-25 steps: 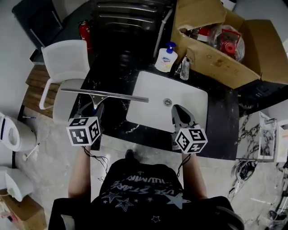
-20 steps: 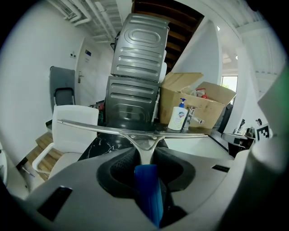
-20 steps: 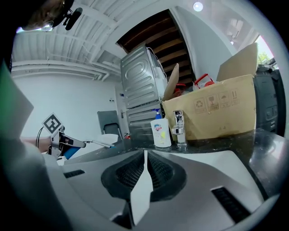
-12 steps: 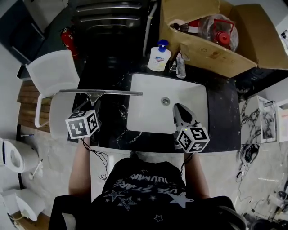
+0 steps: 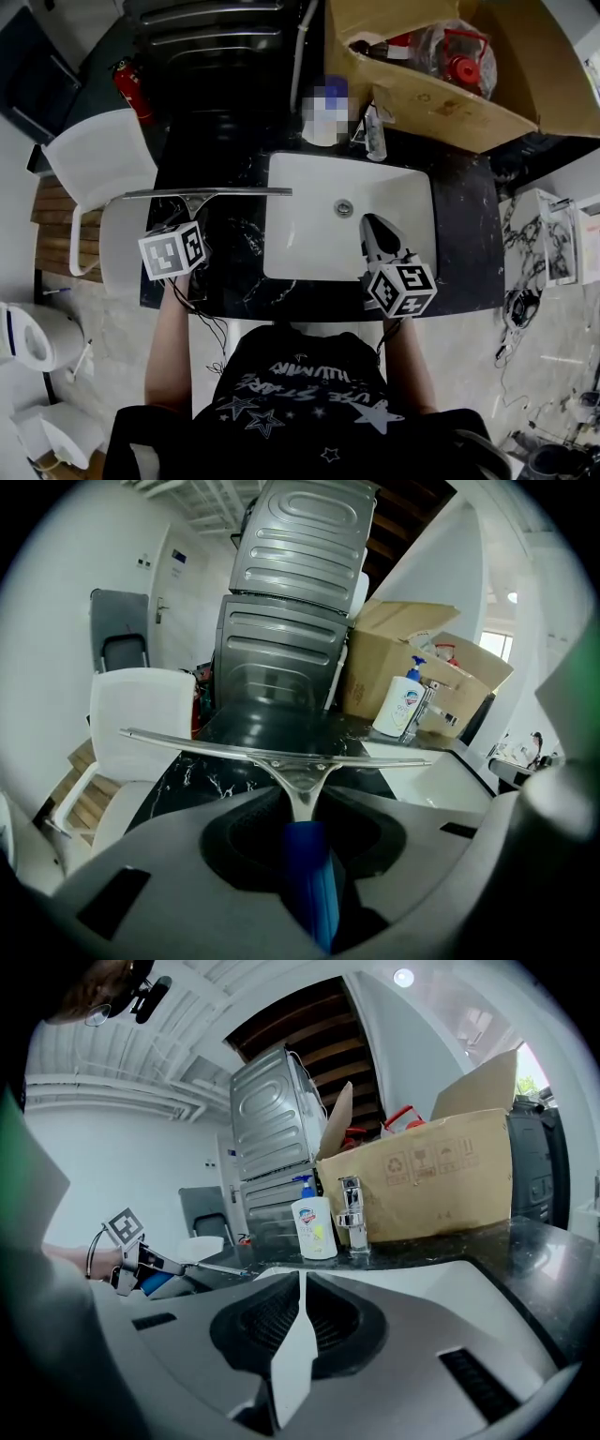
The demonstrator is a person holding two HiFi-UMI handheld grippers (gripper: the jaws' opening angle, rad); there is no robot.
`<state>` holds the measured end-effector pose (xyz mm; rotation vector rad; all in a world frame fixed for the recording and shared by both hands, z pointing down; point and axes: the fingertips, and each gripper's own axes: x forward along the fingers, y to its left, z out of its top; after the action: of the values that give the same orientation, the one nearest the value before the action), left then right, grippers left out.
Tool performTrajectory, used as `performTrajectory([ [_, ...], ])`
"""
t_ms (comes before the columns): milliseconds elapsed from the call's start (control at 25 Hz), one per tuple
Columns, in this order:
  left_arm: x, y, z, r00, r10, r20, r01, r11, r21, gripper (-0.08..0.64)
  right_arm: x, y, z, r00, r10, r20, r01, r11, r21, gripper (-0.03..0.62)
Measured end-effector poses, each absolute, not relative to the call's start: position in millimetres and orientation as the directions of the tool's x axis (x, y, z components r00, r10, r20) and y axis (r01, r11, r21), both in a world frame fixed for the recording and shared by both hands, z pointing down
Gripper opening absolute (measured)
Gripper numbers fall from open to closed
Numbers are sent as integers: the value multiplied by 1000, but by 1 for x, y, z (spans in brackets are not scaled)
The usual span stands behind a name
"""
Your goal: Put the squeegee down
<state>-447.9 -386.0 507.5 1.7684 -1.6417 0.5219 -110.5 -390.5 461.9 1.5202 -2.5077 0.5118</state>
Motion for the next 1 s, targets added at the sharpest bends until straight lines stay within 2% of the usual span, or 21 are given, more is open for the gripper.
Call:
performTrajectory([
  [1000, -437, -406, 535, 191, -640, 744, -974, -31, 224, 141, -101, -398, 469, -435, -844, 314, -899, 383, -215, 54],
])
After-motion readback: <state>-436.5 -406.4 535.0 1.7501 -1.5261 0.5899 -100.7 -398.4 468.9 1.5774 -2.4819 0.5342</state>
